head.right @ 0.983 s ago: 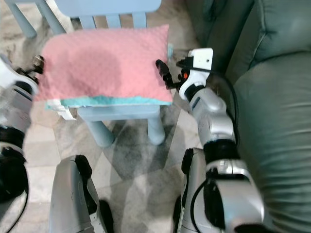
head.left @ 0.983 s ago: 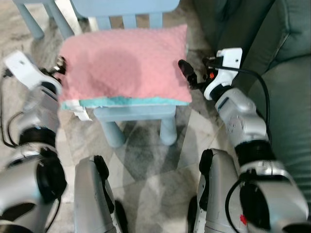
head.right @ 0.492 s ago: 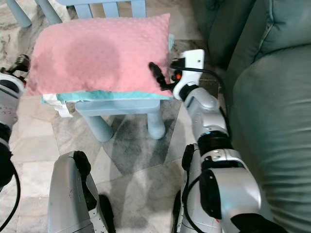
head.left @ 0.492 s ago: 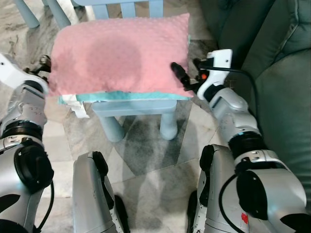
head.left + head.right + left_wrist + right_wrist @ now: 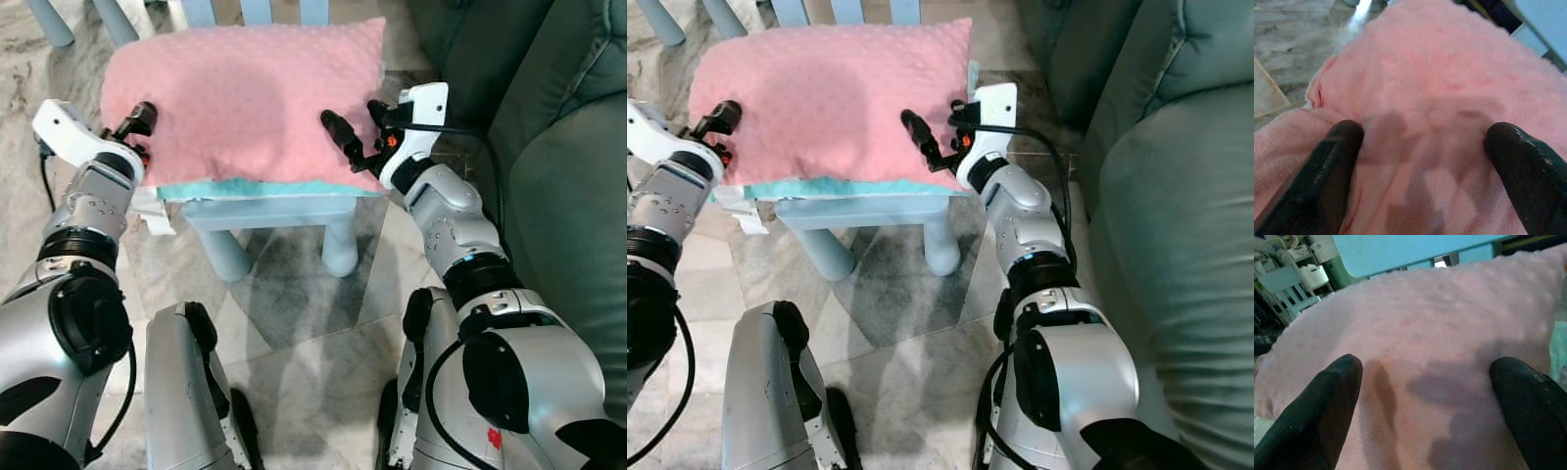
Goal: Move the pillow to the sofa
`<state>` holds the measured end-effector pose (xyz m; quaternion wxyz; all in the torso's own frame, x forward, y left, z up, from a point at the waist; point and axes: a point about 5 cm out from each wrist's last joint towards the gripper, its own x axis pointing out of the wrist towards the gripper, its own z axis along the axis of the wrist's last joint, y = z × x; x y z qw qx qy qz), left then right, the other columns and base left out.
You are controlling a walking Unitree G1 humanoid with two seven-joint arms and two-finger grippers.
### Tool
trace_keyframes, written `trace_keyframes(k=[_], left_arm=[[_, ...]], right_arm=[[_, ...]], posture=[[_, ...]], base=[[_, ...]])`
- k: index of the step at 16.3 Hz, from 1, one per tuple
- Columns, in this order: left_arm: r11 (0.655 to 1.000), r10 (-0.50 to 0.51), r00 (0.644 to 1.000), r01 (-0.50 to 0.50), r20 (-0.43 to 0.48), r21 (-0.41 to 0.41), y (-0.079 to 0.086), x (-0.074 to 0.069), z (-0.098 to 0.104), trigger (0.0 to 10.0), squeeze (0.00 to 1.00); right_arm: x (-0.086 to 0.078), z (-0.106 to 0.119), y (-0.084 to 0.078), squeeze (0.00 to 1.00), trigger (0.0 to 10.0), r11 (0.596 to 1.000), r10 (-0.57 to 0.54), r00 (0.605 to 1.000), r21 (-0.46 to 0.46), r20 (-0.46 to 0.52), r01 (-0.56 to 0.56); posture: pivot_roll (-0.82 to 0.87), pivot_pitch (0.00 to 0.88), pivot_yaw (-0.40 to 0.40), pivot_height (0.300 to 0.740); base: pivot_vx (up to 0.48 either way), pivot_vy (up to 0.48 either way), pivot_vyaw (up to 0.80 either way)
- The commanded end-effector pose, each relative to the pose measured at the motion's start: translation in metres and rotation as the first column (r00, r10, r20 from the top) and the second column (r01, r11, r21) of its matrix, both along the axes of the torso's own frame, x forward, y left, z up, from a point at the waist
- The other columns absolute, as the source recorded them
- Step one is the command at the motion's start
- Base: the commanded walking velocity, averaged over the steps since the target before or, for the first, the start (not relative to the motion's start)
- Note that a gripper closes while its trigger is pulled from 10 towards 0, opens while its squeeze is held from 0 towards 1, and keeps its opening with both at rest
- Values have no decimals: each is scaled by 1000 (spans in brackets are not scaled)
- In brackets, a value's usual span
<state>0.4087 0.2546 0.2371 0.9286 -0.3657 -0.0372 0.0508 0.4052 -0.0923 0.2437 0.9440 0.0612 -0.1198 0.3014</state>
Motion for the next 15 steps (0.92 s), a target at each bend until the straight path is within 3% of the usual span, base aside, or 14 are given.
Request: trace_keyframes(k=[1,5,8,9,12,15], left_arm=[[1000,-22,1000,22,-14,-12,-3,1,-1,10000,0],[997,-75,997,75,-18,9,-11,2,-3,10000,0],[979,-201,979,201,-21,24,-31,5,-10,10000,0],[962,-271,963,271,0,22,-44,6,-10,0,0],[941,-339,941,338,11,23,-58,7,-13,0,0],[926,-376,926,376,-1,36,-69,6,-19,0,0]], right_arm=[[0,-3,7,0,10000,1000,7,1000,-24,-14,-7],[2,-12,23,0,10000,999,3,997,-49,-74,-6],[2,-9,40,0,10000,1000,14,993,1,-116,-14],[0,-4,52,0,0,997,61,990,53,-126,-55],[-3,2,66,0,0,993,108,988,60,-107,-102],[-6,-1,71,0,0,989,137,984,70,-112,-129]], posture=[[-14,368,60,399],[-8,379,65,399],[11,378,63,399],[18,385,60,399],[15,392,58,399],[13,396,56,399]], base=[[0,0,0],[0,0,0],[0,0,0],[0,0,0],[0,0,0],[0,0,0]])
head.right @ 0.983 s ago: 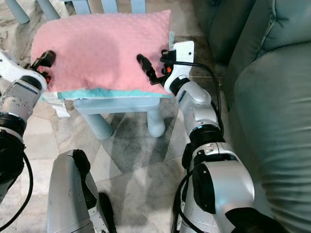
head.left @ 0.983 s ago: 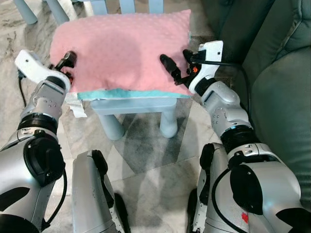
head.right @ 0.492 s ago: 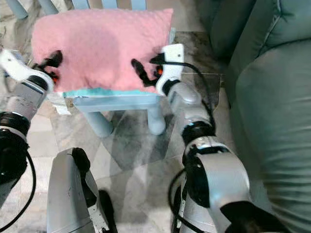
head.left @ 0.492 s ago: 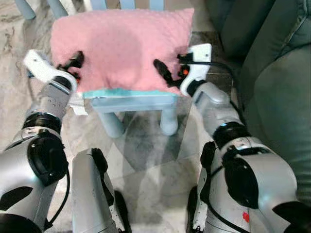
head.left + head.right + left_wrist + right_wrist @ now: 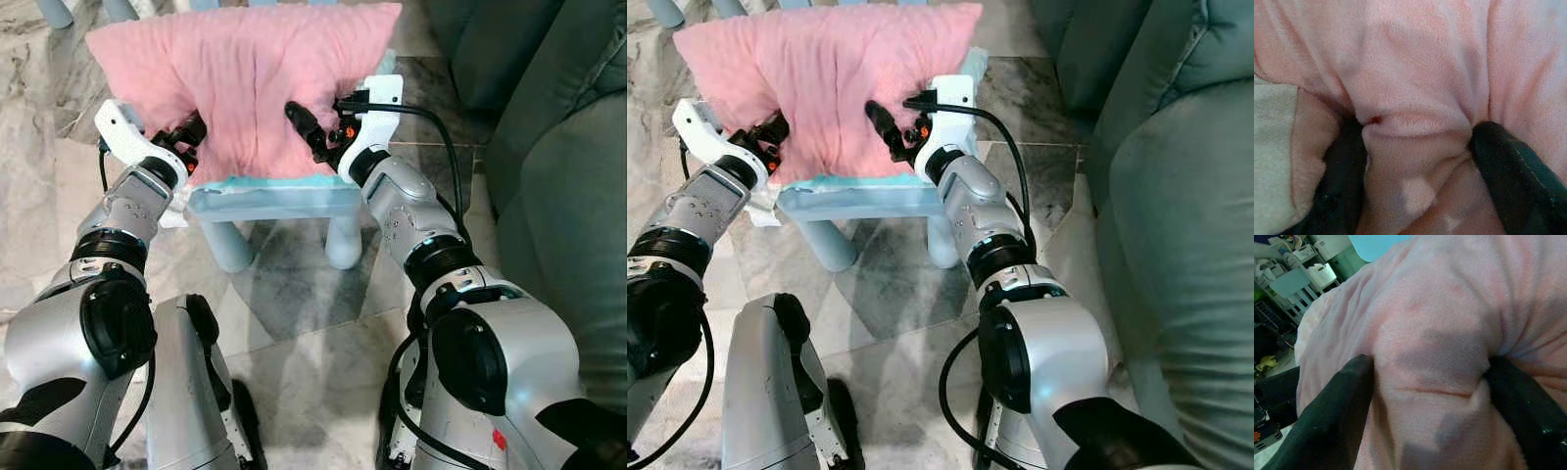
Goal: Move the pillow to the sofa
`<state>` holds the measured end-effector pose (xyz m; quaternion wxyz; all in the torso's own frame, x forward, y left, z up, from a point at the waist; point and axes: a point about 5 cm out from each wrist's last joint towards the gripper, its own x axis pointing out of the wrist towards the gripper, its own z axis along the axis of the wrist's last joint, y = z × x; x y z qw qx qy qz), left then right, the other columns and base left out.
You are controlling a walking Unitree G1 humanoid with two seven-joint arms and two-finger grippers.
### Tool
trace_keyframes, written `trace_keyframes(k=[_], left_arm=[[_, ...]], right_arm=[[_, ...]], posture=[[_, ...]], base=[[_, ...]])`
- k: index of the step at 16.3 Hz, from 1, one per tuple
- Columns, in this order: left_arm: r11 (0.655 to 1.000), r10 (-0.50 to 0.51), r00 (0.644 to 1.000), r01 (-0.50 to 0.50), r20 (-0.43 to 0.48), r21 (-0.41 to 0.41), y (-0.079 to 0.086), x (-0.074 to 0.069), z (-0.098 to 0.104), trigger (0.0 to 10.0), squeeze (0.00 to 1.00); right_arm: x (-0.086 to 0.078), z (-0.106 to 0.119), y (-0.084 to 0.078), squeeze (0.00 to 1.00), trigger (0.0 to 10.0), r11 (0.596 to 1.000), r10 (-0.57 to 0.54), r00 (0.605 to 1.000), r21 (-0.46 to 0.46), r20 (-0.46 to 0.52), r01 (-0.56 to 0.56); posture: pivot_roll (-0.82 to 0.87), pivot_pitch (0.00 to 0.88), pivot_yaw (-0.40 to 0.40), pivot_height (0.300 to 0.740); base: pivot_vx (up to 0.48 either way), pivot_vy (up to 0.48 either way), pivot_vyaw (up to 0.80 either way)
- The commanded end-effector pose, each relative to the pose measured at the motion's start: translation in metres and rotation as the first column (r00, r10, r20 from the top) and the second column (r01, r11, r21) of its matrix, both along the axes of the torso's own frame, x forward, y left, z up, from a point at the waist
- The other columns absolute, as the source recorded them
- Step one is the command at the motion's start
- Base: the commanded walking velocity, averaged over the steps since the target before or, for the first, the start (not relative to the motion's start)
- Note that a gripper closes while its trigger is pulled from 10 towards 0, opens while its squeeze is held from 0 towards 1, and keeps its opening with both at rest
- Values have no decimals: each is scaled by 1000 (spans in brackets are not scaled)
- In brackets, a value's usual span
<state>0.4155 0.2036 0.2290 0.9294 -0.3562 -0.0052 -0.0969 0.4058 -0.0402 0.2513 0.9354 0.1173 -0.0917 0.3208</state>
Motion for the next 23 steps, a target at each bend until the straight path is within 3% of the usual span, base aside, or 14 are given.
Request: trace_keyframes(k=[1,11,16,21,22,23], left_arm=[[995,-93,995,94,-36,27,-20,0,-12,0,0],[998,-62,998,62,-21,25,-14,-3,-18,0,0],[997,-72,997,72,37,23,-16,-3,-15,0,0],[973,-81,991,56,107,223,-15,-6,-17,0,0],[939,-86,985,30,149,344,-15,-8,-16,0,0],[919,-61,982,-15,180,393,-11,-11,-16,0,0]], right_arm=[[-7,-11,19,0,0,997,78,996,-18,-36,-79],[-8,-27,14,0,0,997,63,996,-43,-70,-66],[-9,-28,15,0,0,996,70,995,-48,-67,-73],[-10,-29,13,0,0,994,95,995,-59,-39,-97],[-10,-29,11,0,0,993,97,995,-59,-30,-98],[-10,-28,8,0,0,993,95,995,-63,-16,-96]], posture=[[11,398,54,399],[5,405,50,399],[2,406,49,399],[-8,397,38,399],[-5,391,35,399],[-4,377,33,399]], base=[[0,0,0],[0,0,0],[0,0,0],[0,0,0],[0,0,0],[0,0,0]])
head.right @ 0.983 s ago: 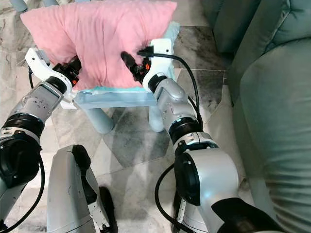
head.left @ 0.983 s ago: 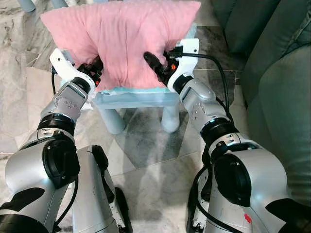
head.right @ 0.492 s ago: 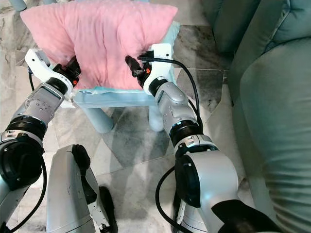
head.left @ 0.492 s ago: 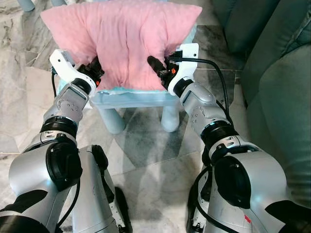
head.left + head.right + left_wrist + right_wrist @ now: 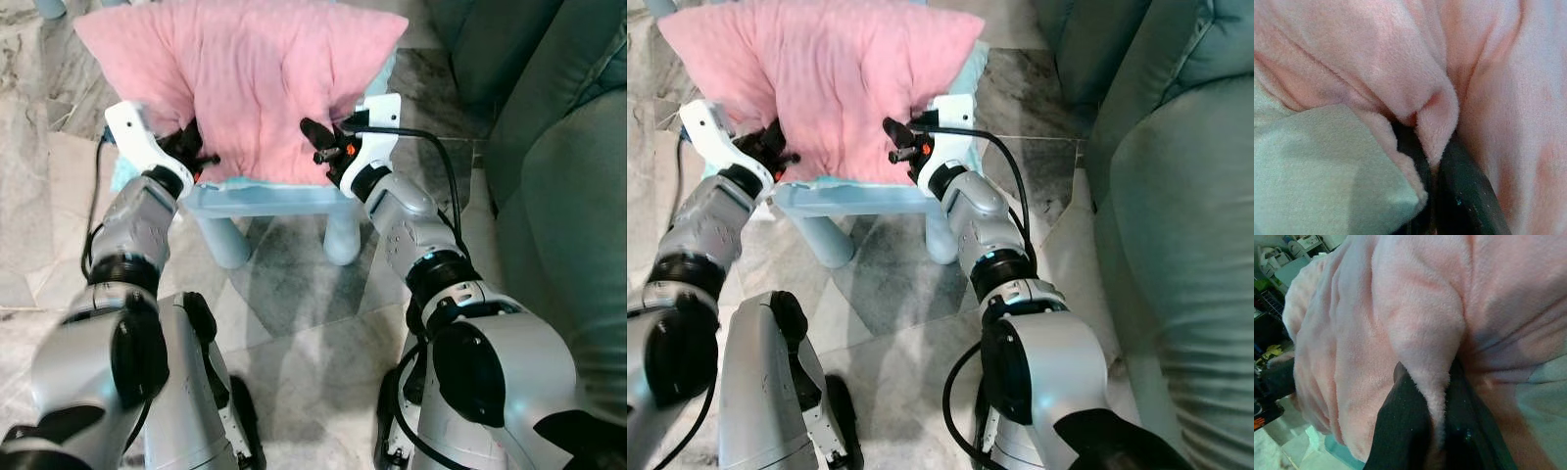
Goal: Move the pillow to the sofa
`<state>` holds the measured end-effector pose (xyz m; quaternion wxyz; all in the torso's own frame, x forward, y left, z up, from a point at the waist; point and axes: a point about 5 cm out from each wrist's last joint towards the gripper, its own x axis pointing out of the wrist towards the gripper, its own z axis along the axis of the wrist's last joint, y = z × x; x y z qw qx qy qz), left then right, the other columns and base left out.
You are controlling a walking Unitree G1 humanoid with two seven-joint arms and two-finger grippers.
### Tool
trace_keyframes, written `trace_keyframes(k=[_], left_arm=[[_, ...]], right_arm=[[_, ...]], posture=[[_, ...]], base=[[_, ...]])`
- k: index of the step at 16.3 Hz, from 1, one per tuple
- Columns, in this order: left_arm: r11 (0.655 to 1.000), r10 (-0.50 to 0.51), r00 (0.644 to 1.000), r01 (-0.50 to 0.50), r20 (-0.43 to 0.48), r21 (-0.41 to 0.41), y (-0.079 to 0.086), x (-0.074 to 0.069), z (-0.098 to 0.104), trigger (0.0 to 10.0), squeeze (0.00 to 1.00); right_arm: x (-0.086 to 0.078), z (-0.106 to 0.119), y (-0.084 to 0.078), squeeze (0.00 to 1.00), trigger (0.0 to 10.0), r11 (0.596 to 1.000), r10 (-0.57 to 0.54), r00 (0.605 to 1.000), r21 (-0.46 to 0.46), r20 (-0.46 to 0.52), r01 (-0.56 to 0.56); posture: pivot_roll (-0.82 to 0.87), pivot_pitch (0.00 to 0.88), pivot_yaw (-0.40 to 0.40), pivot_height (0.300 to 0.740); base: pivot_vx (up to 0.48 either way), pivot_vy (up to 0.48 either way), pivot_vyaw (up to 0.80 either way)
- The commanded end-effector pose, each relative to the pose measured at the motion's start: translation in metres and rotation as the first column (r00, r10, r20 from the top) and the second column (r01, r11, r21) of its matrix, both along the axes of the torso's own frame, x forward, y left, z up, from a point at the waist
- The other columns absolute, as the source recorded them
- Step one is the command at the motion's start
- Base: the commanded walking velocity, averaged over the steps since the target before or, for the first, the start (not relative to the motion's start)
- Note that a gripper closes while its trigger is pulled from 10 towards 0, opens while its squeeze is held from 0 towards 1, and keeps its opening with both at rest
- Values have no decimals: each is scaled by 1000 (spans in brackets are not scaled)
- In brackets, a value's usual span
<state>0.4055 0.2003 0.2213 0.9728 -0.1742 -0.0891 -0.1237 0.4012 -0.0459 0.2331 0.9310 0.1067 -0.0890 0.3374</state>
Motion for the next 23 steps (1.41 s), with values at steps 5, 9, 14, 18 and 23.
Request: trace_keyframes(k=[5,9,14,18,23], left_arm=[[968,44,994,-67,98,240,-2,-12,-14,0,0],[947,85,965,-156,249,281,-1,-24,-4,0,0],[944,192,944,-253,268,214,3,-35,-11,0,0],[930,279,918,-332,281,160,6,-62,-24,0,0],[946,235,961,-260,143,194,-15,-101,-64,0,0]], right_arm=[[-5,-11,-17,0,0,996,16,998,-86,58,-11],[-13,-8,-45,0,0,994,-60,985,-78,160,73],[-39,-11,-62,0,0,982,-165,957,-45,239,181],[-64,-24,-81,0,0,937,-327,915,-45,236,347],[-103,-45,-82,0,0,911,-371,902,-104,219,400]], posture=[[-24,240,-5,399],[-39,150,-7,399],[-69,31,7,399],[-77,0,25,399],[-74,0,46,399]], base=[[0,0,0],[0,0,0],[0,0,0],[0,0,0],[0,0,0]])
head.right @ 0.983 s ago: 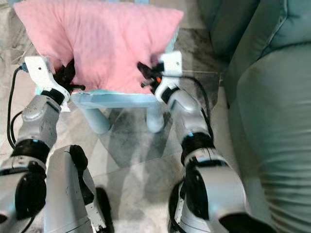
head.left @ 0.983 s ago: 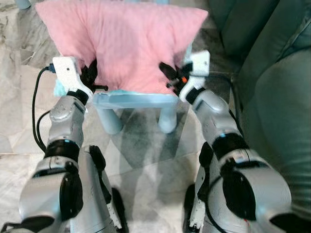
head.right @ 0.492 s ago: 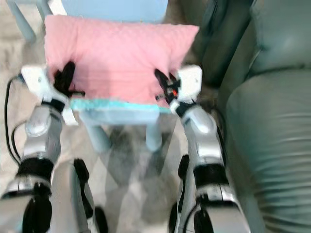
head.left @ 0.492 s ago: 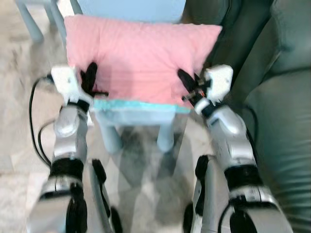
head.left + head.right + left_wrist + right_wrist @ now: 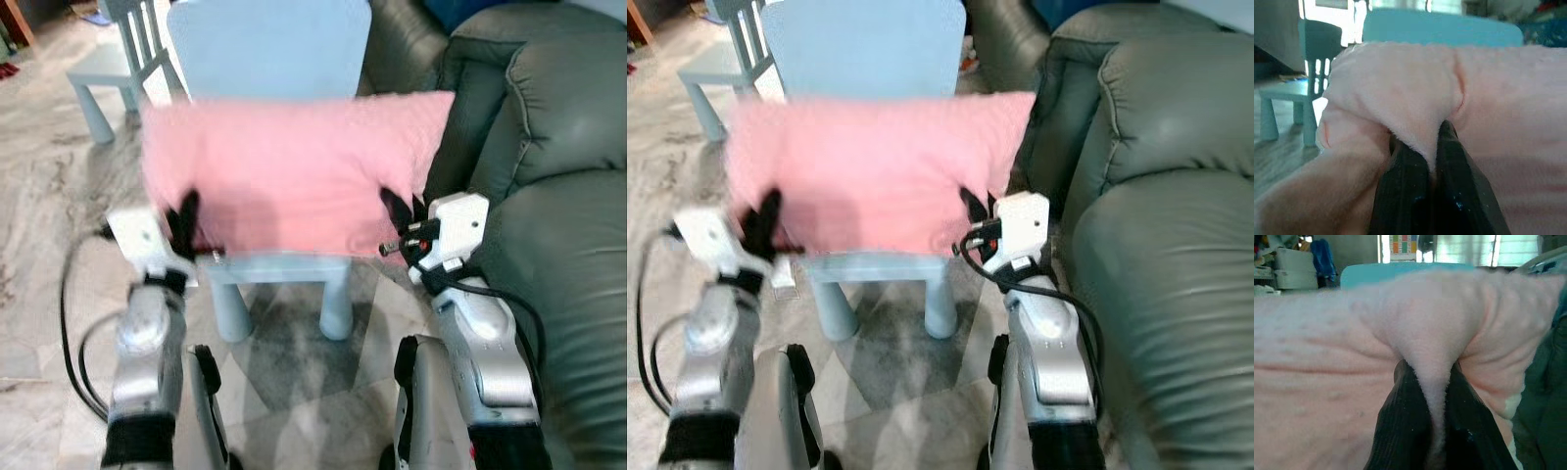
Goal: Move the pillow to the sofa
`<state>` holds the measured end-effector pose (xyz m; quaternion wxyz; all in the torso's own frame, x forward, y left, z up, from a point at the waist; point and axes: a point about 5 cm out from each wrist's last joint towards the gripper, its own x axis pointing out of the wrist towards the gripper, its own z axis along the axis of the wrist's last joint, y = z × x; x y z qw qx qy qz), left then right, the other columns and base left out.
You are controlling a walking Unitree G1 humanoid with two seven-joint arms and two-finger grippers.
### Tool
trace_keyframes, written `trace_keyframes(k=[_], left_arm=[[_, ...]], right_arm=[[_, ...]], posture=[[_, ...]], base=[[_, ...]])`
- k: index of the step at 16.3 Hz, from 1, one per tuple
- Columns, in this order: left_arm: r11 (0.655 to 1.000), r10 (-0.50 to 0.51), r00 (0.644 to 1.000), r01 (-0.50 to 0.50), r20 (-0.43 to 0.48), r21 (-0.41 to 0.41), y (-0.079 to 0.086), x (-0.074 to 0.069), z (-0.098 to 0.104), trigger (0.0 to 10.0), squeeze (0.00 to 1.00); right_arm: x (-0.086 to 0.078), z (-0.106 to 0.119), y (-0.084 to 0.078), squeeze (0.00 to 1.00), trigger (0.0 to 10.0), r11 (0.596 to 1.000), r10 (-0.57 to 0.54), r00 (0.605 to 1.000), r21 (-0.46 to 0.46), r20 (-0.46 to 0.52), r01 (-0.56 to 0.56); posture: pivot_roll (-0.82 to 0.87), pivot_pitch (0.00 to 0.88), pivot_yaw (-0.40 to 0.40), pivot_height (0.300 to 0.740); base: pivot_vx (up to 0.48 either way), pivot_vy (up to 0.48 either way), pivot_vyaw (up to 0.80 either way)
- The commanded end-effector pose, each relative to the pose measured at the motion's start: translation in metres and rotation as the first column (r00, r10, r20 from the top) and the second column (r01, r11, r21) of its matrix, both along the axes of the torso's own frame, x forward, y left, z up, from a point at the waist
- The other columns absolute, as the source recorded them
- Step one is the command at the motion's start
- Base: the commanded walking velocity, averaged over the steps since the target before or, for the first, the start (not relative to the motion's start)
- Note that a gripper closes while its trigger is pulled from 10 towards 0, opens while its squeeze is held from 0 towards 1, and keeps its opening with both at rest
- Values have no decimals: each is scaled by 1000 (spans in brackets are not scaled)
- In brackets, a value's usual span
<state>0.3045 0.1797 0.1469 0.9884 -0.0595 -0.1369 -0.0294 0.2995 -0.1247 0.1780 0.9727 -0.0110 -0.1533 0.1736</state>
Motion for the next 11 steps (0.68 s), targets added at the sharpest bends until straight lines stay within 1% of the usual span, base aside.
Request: trace_keyframes(k=[1,2,4,7,9,10,11], left_arm=[[1000,1,1000,-1,-2,28,0,-8,4,0,0],[1000,-6,1000,6,-18,27,-1,-13,1,0,0],[1000,3,999,-2,-41,18,-1,-16,-4,0,0],[1000,-9,998,10,-57,14,-4,-15,-4,0,0],[1000,-23,997,24,-67,14,-5,-11,-2,0,0],[999,-30,997,31,-73,15,-6,-11,0,0,0],[999,-33,997,34,-75,15,-7,-10,0,0,0]], right_arm=[[-8,5,-8,0,0,998,-62,998,-13,19,62],[-12,1,-13,0,0,995,-99,995,-23,-4,98],[-14,-5,-21,0,0,989,-145,989,-29,-28,144],[-15,-4,-22,0,0,982,-188,982,-35,-24,187],[-14,-2,-20,0,0,978,-208,978,-36,-28,207],[-12,0,-19,0,1059,978,-209,977,-27,-33,208],[-10,2,-20,0,10000,975,-221,975,-28,-30,220]], posture=[[-71,0,48,399],[-71,0,50,399],[-76,0,54,399],[-81,0,62,399],[-81,0,71,399],[-80,0,74,399],[-80,0,76,399]], base=[[0,0,0],[0,0,0],[0,0,0],[0,0,0],[0,0,0],[0,0,0],[0,0,0]])
